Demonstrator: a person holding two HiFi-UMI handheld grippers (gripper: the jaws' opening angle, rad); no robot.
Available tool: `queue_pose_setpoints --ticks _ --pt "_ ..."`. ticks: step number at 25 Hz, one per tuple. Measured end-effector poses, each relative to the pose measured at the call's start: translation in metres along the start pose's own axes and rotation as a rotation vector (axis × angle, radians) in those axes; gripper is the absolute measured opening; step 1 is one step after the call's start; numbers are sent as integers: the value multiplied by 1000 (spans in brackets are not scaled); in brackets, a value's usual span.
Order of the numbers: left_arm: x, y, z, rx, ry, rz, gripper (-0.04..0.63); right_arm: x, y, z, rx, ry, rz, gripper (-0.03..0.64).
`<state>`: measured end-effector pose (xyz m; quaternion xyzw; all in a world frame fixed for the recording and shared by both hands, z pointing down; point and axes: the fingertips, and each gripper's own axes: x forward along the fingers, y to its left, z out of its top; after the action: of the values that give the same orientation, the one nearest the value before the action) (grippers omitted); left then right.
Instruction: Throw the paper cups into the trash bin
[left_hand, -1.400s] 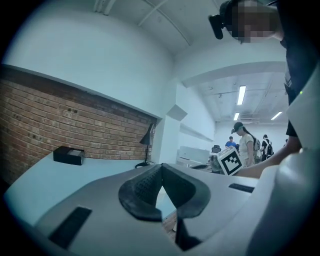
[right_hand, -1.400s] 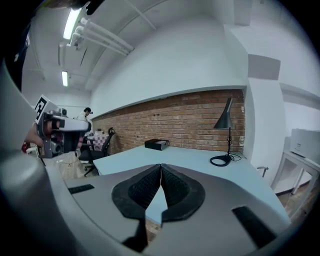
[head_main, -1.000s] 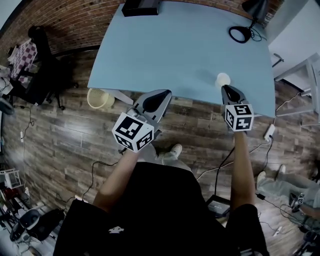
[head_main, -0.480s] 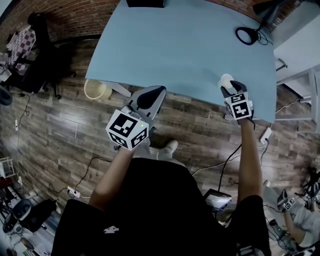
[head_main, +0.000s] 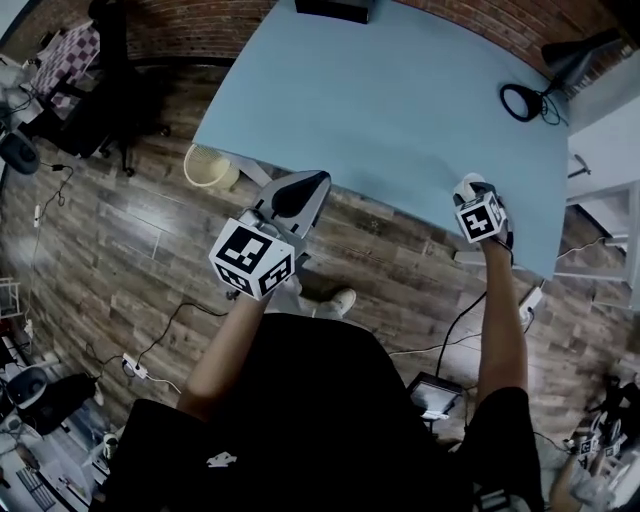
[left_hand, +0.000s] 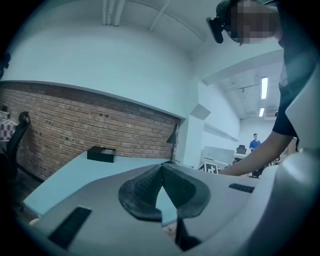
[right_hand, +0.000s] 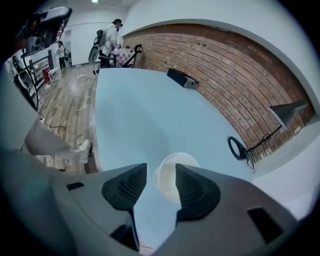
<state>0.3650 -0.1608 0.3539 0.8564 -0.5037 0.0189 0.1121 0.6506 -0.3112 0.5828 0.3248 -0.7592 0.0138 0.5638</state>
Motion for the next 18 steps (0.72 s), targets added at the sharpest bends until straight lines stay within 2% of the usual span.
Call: queue_pose_setpoints --ticks 3,4,7,8,18 --pt "-3 0 4 -3 -17 -19 3 5 3 0 -17 35 14 177" --pt "-4 -1 5 -3 -20 -28 3 4 3 1 -23 39 9 158" --pt "-6 0 7 -6 -27 -44 3 2 0 1 -36 40 -19 48" --pt "-7 0 6 -8 -24 -47 3 2 0 2 -34 40 -21 38" --pt "-4 2 6 3 -20 -79 3 -13 -5 16 4 -17 -62 23"
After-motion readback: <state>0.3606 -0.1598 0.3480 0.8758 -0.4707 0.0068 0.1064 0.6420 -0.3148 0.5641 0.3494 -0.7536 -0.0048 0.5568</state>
